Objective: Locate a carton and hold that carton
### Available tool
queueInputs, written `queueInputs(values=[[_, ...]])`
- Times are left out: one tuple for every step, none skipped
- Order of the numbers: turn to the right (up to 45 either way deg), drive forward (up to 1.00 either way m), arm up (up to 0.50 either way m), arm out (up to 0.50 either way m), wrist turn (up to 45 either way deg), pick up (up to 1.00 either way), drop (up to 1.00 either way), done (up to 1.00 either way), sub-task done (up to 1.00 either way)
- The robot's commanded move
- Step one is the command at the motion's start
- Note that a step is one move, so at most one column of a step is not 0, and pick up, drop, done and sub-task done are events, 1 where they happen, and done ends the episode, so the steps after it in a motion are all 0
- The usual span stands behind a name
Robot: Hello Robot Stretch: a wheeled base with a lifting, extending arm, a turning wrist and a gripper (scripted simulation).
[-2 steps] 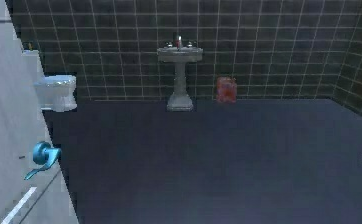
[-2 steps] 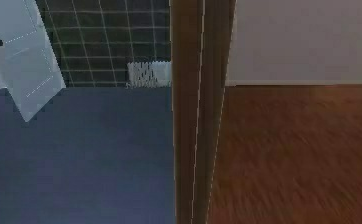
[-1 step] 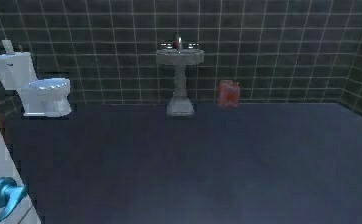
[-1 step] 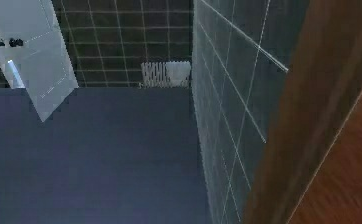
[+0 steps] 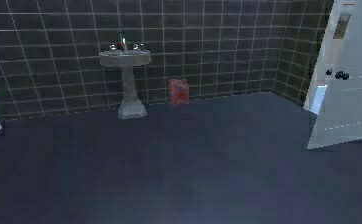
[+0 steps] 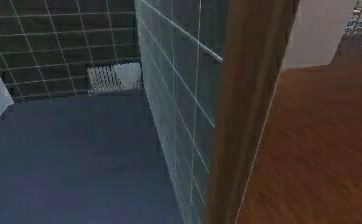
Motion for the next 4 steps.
queueInputs(values=[[0.0, 0.25, 0.00, 0.00, 0.0, 0.00, 0.00, 0.00, 0.00], [24.0, 0.00, 0.00, 0.00, 0.0, 0.00, 0.00, 0.00, 0.00], [0.0, 1.00, 0.00, 0.00, 0.0, 0.00, 0.00, 0.00, 0.00], [0.0, 1.00, 0.00, 0.00, 0.0, 0.00, 0.00, 0.00, 0.00]])
